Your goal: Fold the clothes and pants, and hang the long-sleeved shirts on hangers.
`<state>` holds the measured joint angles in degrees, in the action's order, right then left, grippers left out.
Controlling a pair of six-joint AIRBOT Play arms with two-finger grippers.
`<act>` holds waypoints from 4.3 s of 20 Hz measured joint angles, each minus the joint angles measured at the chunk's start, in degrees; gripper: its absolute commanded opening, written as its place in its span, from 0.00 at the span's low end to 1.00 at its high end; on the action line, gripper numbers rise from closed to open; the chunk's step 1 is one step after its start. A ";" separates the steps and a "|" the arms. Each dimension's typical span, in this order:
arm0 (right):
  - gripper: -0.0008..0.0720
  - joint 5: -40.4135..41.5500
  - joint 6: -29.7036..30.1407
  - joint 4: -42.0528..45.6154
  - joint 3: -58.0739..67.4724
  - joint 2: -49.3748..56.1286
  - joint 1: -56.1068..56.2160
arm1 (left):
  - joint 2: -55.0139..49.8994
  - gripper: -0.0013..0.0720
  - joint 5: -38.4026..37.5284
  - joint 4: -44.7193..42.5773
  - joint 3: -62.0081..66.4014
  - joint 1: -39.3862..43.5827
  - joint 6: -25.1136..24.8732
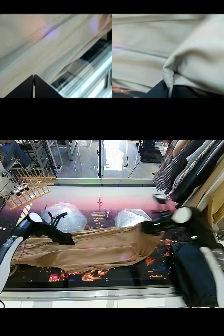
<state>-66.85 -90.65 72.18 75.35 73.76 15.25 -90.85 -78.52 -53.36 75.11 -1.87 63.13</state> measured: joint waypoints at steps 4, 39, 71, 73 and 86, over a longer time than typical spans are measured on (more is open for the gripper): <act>0.06 15.10 -7.43 -0.87 1.38 10.51 19.08 | 5.79 0.04 -0.24 -0.72 0.00 -3.78 0.98; 0.05 -8.26 32.37 -39.06 5.35 36.98 -8.79 | 2.78 0.04 -6.19 -3.23 0.00 -0.04 0.76; 0.04 -15.13 -7.56 1.07 32.41 15.19 7.58 | -1.42 0.04 3.26 -9.40 0.94 -2.32 0.35; 0.04 -8.96 -10.05 0.79 32.65 18.88 14.84 | 2.10 0.04 1.86 -8.76 2.60 -3.85 0.37; 0.61 1.36 -5.03 -7.41 40.09 33.18 19.37 | 15.19 0.04 -6.86 -7.28 4.44 -10.58 0.48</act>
<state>-65.49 -95.68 64.77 115.44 106.94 34.61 -75.66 -85.38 -60.64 79.55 -12.45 63.61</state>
